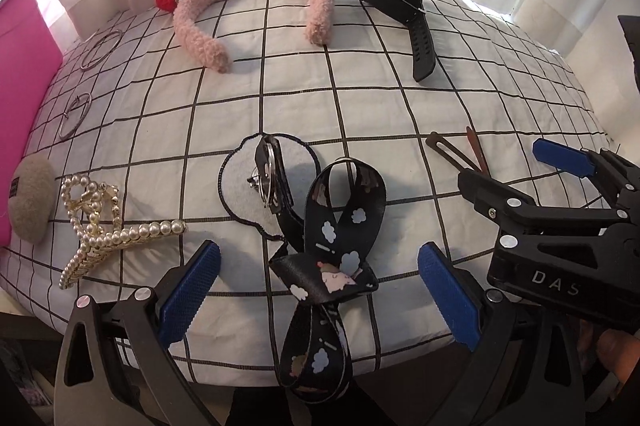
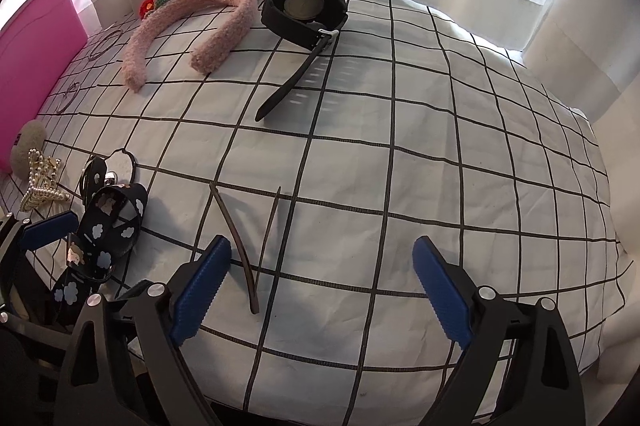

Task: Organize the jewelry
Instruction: 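Grasp the black cloud-print lanyard with the left tool while the right tool grasps the brown hairpins, then carry the lanyard in the left tool and hairpins in the right tool over the pink tub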

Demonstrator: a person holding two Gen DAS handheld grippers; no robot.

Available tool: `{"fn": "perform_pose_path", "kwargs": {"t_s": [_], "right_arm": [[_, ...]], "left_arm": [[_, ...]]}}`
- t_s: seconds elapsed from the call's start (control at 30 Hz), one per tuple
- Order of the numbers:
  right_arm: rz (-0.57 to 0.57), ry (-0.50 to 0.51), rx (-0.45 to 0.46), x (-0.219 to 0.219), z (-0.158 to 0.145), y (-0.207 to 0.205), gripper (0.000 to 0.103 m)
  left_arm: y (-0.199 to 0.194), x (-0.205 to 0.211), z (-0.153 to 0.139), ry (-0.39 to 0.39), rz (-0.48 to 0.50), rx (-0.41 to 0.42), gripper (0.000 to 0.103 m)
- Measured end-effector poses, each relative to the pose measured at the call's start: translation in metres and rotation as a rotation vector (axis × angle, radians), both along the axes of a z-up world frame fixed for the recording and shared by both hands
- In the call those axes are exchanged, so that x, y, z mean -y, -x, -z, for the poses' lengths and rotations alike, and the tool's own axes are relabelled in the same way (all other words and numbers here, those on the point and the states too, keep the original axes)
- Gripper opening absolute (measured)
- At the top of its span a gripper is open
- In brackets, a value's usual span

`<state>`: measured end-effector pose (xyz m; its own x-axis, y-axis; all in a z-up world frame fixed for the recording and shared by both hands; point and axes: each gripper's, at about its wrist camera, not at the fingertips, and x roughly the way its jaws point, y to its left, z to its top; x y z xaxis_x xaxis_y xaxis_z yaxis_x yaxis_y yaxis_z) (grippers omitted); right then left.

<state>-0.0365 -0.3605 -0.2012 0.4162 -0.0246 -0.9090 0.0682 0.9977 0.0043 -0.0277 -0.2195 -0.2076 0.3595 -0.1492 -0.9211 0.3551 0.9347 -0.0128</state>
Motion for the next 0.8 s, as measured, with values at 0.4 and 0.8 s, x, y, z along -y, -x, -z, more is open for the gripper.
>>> {"fn": "perform_pose_path", "kwargs": {"t_s": [0.4,0.8], "right_arm": [[0.000,0.006,0.022,-0.001,-0.010,0.003,0.013],[0.050,-0.059,0.038,0.006,-0.009,0.008,0.012]], "left_arm": [[0.007,0.007,-0.004,0.012,0.049,0.062,0.068],[0.008,0.008,-0.020,0.039,0.083,0.107,0.012]]}}
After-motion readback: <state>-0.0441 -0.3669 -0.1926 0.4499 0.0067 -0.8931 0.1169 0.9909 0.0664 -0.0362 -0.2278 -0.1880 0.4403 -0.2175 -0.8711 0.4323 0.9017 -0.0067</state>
